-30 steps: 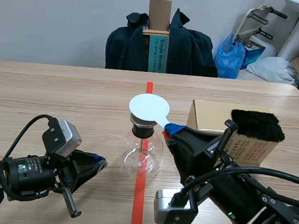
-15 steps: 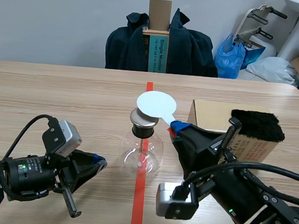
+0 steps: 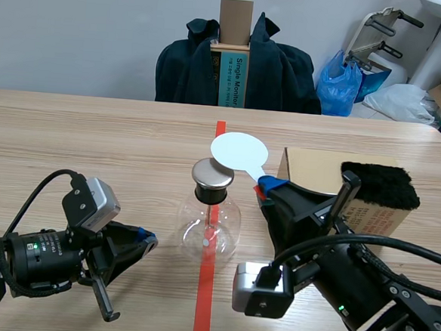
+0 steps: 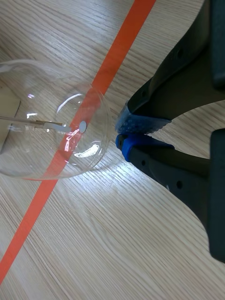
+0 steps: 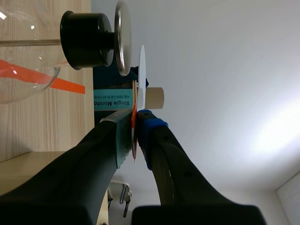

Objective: Do the electroscope experiment.

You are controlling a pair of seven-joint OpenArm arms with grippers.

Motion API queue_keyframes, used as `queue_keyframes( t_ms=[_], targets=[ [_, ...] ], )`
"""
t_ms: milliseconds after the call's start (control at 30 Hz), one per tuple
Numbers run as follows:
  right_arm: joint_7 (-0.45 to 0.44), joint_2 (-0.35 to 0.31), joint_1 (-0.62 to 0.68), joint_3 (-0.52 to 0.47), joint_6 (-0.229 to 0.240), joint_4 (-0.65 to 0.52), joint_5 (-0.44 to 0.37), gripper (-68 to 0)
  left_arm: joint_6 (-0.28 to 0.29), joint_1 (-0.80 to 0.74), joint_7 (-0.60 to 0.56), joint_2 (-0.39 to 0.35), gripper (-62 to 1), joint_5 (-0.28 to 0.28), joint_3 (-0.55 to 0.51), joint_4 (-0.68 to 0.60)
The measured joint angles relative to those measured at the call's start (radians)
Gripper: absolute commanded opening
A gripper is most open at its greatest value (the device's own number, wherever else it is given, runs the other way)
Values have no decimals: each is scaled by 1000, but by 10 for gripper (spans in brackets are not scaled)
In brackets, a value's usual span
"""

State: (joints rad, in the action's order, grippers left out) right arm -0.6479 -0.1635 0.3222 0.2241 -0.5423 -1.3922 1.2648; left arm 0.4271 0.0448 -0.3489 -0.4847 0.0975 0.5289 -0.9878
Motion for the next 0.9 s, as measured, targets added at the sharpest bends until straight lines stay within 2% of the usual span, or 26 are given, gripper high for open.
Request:
queue_keyframes(
  t_ms=[300, 400, 567, 667, 800, 900],
  targets=[
    [8, 0, 0, 0, 0, 0, 0, -667, 0, 0, 0, 0, -581, 0, 0, 0],
    [80, 0, 0, 0, 0, 0, 0, -667, 0, 0, 0, 0, -581, 0, 0, 0],
    [248, 0, 0, 0, 0, 0, 0, -667, 0, 0, 1, 0, -581, 0, 0, 0],
    [312, 0, 0, 0, 0, 0, -1, -667, 0, 0, 9, 0, -581, 0, 0, 0],
    [312, 0, 0, 0, 0, 0, 0, -667, 0, 0, 15, 0, -581, 0, 0, 0],
    [229, 0, 0, 0, 0, 0, -1, -667, 0, 0, 15, 0, -581, 0, 0, 0]
  ],
)
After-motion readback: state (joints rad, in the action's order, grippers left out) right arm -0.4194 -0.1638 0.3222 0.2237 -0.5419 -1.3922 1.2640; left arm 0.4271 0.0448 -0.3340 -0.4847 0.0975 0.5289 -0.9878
